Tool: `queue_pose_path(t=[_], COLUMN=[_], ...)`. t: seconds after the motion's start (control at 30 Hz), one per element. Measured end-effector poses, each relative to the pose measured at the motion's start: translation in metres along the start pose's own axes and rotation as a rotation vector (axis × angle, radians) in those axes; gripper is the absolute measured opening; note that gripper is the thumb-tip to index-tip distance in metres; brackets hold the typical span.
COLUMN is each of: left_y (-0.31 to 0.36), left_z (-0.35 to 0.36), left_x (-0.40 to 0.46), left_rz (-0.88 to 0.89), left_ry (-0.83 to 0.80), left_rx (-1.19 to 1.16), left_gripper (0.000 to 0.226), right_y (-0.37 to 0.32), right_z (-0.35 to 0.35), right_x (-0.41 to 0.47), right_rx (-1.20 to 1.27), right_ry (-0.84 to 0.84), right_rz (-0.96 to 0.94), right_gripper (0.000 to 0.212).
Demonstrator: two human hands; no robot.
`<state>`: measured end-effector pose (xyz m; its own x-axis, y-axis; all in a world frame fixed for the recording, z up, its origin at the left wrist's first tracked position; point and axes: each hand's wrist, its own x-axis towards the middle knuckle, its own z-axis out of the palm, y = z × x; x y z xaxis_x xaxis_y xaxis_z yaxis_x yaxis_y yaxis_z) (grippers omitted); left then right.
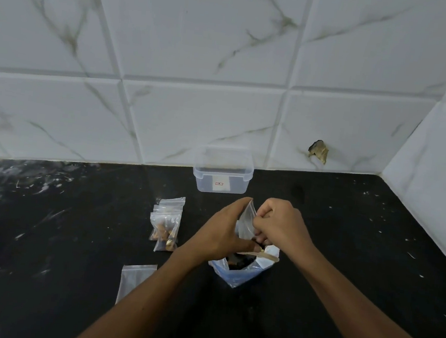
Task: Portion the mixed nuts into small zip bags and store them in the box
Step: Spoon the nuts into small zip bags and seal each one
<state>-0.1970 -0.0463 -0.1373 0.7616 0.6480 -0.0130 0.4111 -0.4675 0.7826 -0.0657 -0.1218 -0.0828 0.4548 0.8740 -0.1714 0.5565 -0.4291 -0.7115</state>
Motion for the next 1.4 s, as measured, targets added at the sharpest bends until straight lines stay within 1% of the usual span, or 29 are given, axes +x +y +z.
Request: queue_pose_path(t=[0.07, 0.2, 0.3, 0.37, 0.4, 0.47, 0.53, 0.57, 0.63, 0.73, 0.83, 0.87, 0.97, 1.03, 1.13, 1.2, 1.3, 1.4], left_y=[0.001, -0.004, -0.005, -0.008, -0.010, -0.016, -0.022, -0.026, -0.033, -0.044, -0.051, -0.053, -0.060, -0.066, -0.071, -0.071, -0.070, -0.073], left_z=[0.001, 0.002, 0.002, 0.000, -0.002, -0.006, -0.009, -0.010, -0.009, -0.004, 0.000, 0.001, 0.004, 0.007, 0.013, 0.016, 0.020, 0.021], left_x=[0.001, 0.000, -0.003, -0.006, -0.008, -0.013, -0.018, -0.021, -0.026, -0.031, -0.035, -0.036, -0.040, -0.043, -0.047, -0.047, -0.045, -0.043], left_rz=[0.022, 0.062, 0.051, 0.035, 0.029, 0.011, -0.005, -0.014, -0.028, -0.056, -0.092, -0.110, -0.164, -0.191, -0.215, -0.227, -0.232, -0.230], left_ry=[0.071, 0.172, 0.226, 0.254, 0.261, 0.262, 0.252, 0.244, 0.227, 0.222, 0.222, 0.222, 0.228, 0.216, 0.182, 0.160, 0.149, 0.132], left_rx=[-0.032, -0.084, -0.163, -0.233, -0.262, -0.308, -0.318, -0.315, -0.310, -0.304, -0.319, -0.331, -0.361, -0.374, -0.405, -0.484, -0.571, -0.604], left_gripper=[0.083, 0.064, 0.055, 0.053, 0.054, 0.057, 0.061, 0.062, 0.064, 0.066, 0.068, 0.068, 0.066, 0.067, 0.063, 0.057, 0.056, 0.059], right_y=[0.002, 0.009, 0.014, 0.021, 0.028, 0.047, 0.066, 0.075, 0.084, 0.087, 0.087, 0.087, 0.089, 0.090, 0.091, 0.090, 0.093, 0.093], right_z=[-0.002, -0.006, -0.005, -0.004, -0.003, 0.001, 0.009, 0.015, 0.026, 0.037, 0.042, 0.042, 0.040, 0.041, 0.051, 0.057, 0.064, 0.057], right_x=[0.002, 0.004, 0.007, 0.010, 0.012, 0.015, 0.014, 0.012, 0.010, 0.014, 0.021, 0.023, 0.027, 0.027, 0.024, 0.021, 0.022, 0.021], right_rx=[-0.007, 0.023, 0.054, 0.035, -0.040, -0.323, -0.548, -0.580, -0.541, -0.435, -0.407, -0.419, -0.481, -0.515, -0.488, -0.444, -0.426, -0.452], right_ry=[-0.004, -0.012, -0.020, 0.025, 0.055, 0.045, -0.062, -0.111, -0.146, -0.102, -0.066, -0.052, -0.007, -0.002, -0.059, -0.091, -0.126, -0.188], right_rz=[-0.014, -0.060, -0.088, -0.092, -0.097, -0.083, -0.027, -0.007, 0.018, 0.047, 0.040, 0.022, -0.016, -0.100, -0.174, -0.199, -0.265, -0.227], right_gripper=[0.012, 0.010, 0.007, 0.009, 0.012, 0.019, 0.025, 0.028, 0.027, 0.017, 0.008, 0.008, 0.018, 0.021, 0.020, 0.019, 0.021, 0.021])
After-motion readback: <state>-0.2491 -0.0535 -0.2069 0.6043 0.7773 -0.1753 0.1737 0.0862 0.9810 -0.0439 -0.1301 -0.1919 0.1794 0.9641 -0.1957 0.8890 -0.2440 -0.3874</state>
